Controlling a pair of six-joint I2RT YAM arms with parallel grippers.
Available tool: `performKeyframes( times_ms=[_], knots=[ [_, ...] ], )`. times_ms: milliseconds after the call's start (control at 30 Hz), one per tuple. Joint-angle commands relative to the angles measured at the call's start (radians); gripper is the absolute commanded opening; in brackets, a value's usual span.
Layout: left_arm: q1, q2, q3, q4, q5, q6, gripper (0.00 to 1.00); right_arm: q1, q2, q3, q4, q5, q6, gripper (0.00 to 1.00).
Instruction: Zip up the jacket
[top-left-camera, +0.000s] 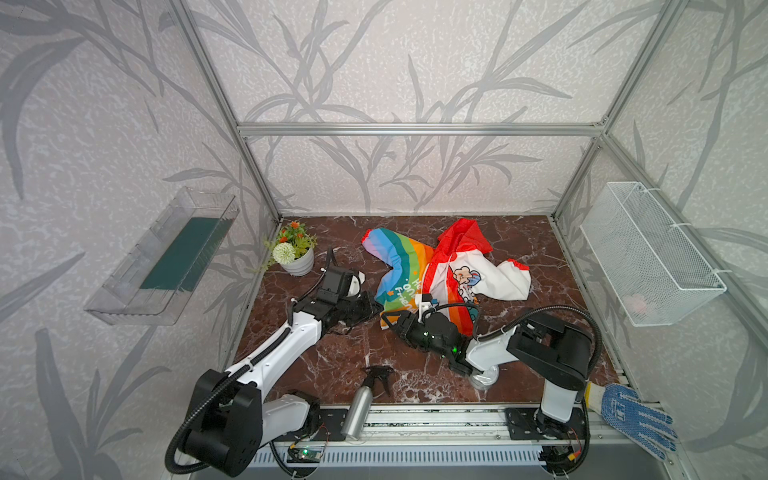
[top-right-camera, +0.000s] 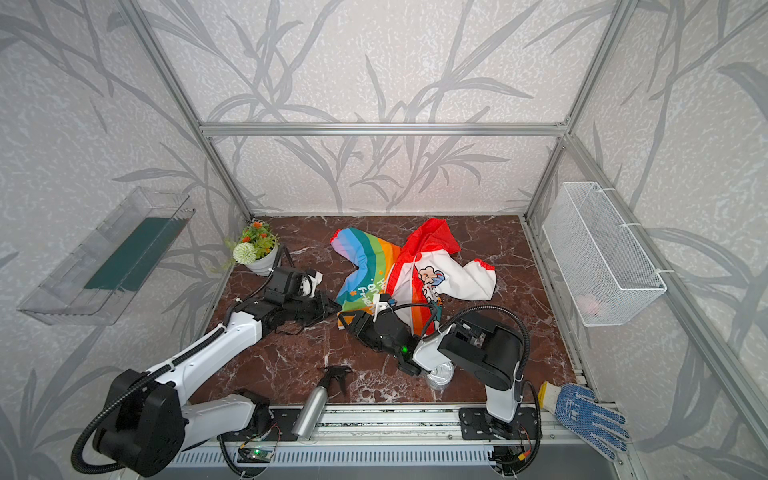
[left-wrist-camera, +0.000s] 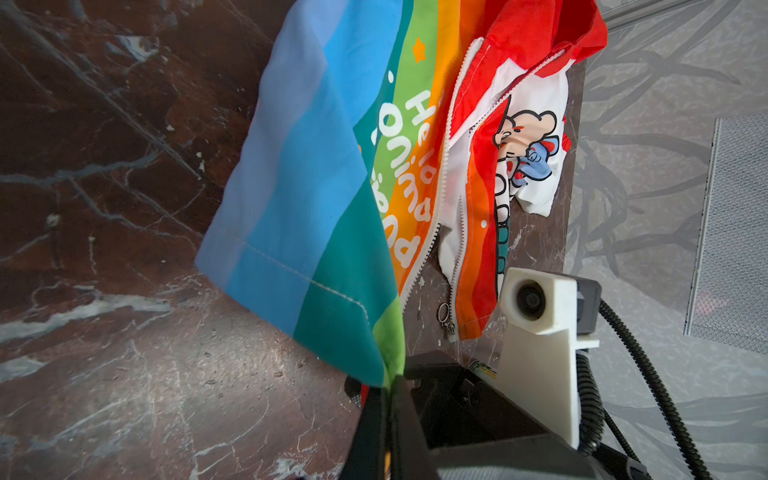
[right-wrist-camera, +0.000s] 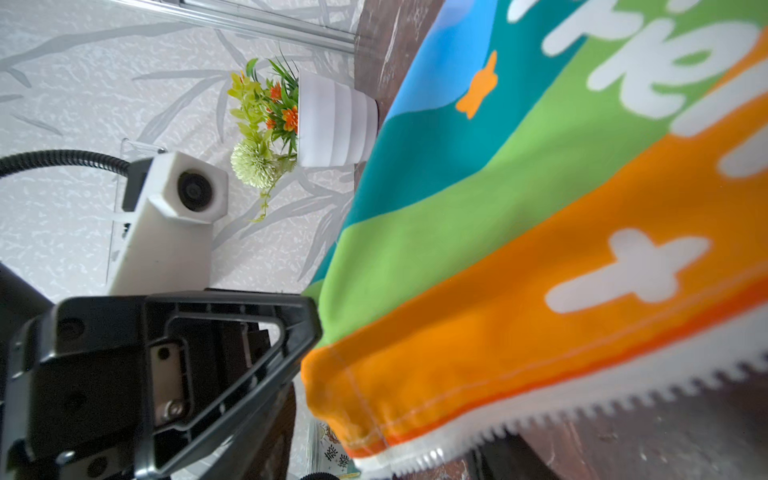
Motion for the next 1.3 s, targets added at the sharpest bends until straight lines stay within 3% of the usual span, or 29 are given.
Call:
performKeyframes(
  times_ms=[0, 133, 267, 367, 433, 533, 600, 800, 1000, 1100, 1167, 1267],
  knots=[
    [0.000, -0.018, 0.030, 0.018, 0.019, -0.020, 0.00, 0.006, 0.001, -0.019, 0.089, 0.056, -0.019, 0.59],
    [0.000, -0.014, 0.038, 0.022, 0.031, -0.026, 0.00, 0.005, -0.007, -0.009, 0.073, 0.064, -0.034, 0.44],
    [0.003, -0.013, 0.032, 0.025, 0.030, -0.027, 0.00, 0.005, -0.010, -0.018, 0.077, 0.073, -0.036, 0.19],
    [0.010, -0.020, 0.014, 0.042, 0.026, -0.034, 0.00, 0.004, -0.036, -0.045, 0.068, 0.088, -0.042, 0.10],
    [0.013, -0.030, -0.010, 0.079, 0.017, -0.050, 0.17, 0.002, -0.066, -0.058, 0.047, 0.093, -0.059, 0.05],
    [0.020, -0.041, -0.038, 0.122, 0.018, -0.073, 0.45, -0.006, -0.120, -0.063, -0.007, 0.081, -0.085, 0.02],
    [0.025, -0.040, -0.062, 0.162, 0.025, -0.094, 0.50, -0.012, -0.164, -0.065, -0.049, 0.077, -0.102, 0.02],
    [0.039, 0.002, -0.122, 0.257, 0.034, -0.122, 0.54, -0.012, -0.283, -0.066, -0.172, 0.080, -0.154, 0.02],
    [0.050, 0.055, -0.133, 0.366, 0.089, -0.168, 0.52, -0.045, -0.305, -0.077, -0.174, 0.081, -0.156, 0.02],
    [0.049, 0.068, -0.142, 0.389, 0.118, -0.186, 0.39, -0.044, -0.287, -0.079, -0.145, 0.070, -0.150, 0.01],
    [0.049, 0.054, -0.163, 0.399, 0.117, -0.203, 0.39, -0.047, -0.278, -0.086, -0.121, 0.068, -0.147, 0.01],
    [0.049, 0.018, -0.182, 0.363, 0.115, -0.220, 0.58, -0.051, -0.273, -0.087, -0.112, 0.062, -0.146, 0.01]
  ],
)
